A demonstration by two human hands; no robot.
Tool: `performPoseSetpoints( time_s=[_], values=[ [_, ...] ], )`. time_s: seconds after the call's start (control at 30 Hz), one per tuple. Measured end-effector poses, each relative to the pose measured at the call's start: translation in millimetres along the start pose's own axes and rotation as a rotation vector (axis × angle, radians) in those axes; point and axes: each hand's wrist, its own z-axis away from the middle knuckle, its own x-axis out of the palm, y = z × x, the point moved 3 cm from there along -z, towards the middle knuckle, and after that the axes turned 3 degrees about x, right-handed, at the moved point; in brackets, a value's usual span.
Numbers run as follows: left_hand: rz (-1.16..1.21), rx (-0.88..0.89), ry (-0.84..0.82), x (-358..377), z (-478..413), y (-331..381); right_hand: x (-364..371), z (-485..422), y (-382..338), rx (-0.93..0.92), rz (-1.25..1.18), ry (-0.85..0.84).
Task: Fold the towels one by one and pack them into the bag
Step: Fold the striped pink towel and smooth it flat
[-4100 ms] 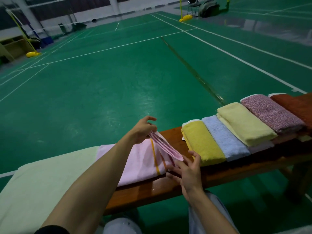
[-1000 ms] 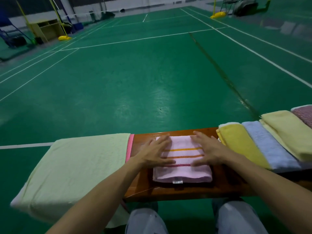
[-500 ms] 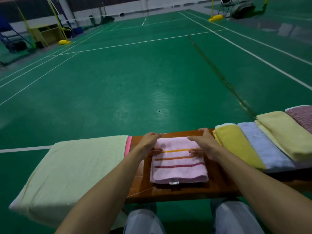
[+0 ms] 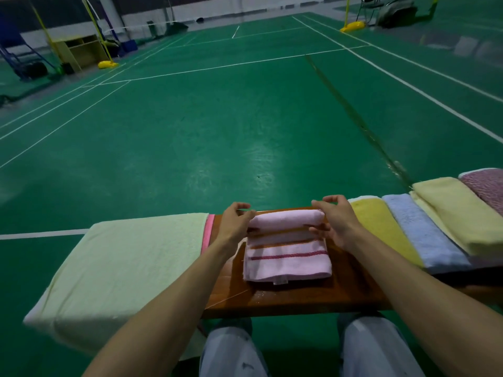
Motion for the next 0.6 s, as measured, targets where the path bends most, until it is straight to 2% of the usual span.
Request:
performPoseSetpoints(
  time_s=[0.17,0.3,0.47,0.6],
  values=[
    [-0.012,0.1,0.116,-4,30,-6,-9,14,13,-0.221,0.194,0.198],
    [-0.091,0.113,0.201,-6,52,-16,-16,30,26,-0.272,0.34,0.206],
    [-0.167,0.1,0.14,-13,70,-31,-24,47,39,-0.277,0.475,0.16],
    [-0.354,0.152,0.074,-16,76,-43,-26,59,45,-0.348,0.674,0.171]
  ],
)
